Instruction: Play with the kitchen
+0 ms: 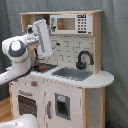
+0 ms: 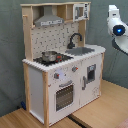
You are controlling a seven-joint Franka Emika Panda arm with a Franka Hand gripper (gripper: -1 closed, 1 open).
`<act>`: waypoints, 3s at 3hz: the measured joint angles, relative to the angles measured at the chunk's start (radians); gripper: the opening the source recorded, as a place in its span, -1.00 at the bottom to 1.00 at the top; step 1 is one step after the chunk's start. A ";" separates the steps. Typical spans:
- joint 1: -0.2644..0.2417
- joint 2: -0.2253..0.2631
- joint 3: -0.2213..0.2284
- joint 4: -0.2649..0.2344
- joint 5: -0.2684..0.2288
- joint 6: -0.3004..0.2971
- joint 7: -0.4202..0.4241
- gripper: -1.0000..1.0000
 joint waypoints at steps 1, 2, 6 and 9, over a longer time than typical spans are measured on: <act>-0.087 0.012 -0.005 -0.005 0.002 0.067 0.008 1.00; -0.145 0.034 0.005 -0.005 0.004 0.146 0.035 1.00; -0.248 0.088 0.024 0.008 0.004 0.248 0.163 -1.00; -0.377 0.177 0.130 0.252 0.011 0.259 0.298 -1.00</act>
